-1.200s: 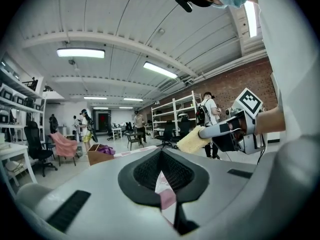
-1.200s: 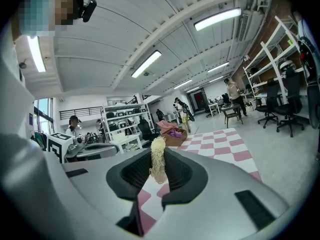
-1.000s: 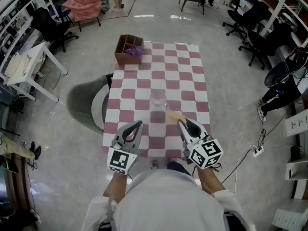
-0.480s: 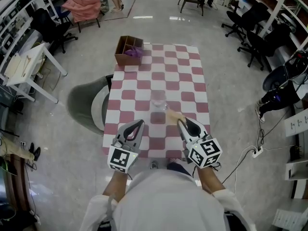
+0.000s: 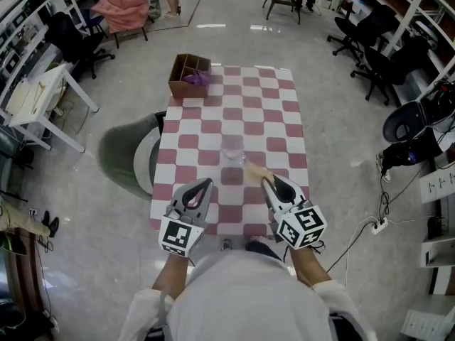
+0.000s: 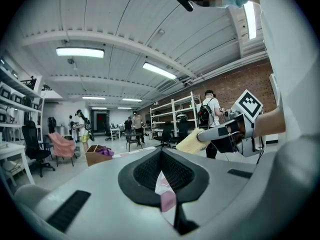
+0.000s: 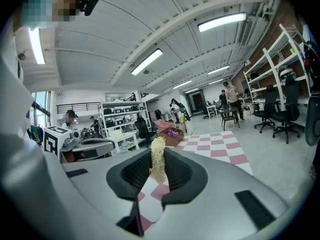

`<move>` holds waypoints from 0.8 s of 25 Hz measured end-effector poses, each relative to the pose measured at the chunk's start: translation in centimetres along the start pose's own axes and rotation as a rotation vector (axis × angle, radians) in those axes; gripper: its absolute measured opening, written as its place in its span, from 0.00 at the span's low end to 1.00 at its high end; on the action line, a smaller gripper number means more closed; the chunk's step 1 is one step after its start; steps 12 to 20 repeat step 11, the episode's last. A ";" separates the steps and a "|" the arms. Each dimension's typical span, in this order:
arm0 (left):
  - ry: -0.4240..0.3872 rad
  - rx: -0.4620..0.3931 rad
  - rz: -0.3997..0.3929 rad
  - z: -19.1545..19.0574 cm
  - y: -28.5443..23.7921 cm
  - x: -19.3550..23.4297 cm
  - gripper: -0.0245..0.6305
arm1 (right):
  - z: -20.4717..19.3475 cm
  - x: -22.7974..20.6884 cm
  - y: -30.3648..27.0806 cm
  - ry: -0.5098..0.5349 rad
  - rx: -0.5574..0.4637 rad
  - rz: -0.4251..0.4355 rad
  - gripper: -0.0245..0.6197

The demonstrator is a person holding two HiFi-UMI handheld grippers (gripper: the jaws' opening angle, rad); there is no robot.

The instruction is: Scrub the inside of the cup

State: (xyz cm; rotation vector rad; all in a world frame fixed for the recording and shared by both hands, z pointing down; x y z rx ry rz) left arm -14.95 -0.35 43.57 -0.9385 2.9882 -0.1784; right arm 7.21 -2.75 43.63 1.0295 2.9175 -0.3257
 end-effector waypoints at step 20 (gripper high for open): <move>0.003 0.004 0.002 -0.4 -0.3 0.0 0.08 | -0.3 -0.2 -0.1 -0.001 0.004 0.001 0.17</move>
Point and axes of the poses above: the fingertips, and each gripper's own axes: y backward along the fingers, x to its left, z out of its top, the point moved 7 cm from there along y, backward along the fingers, and after that the axes turned 7 degrees about y, right-handed, at the moved point
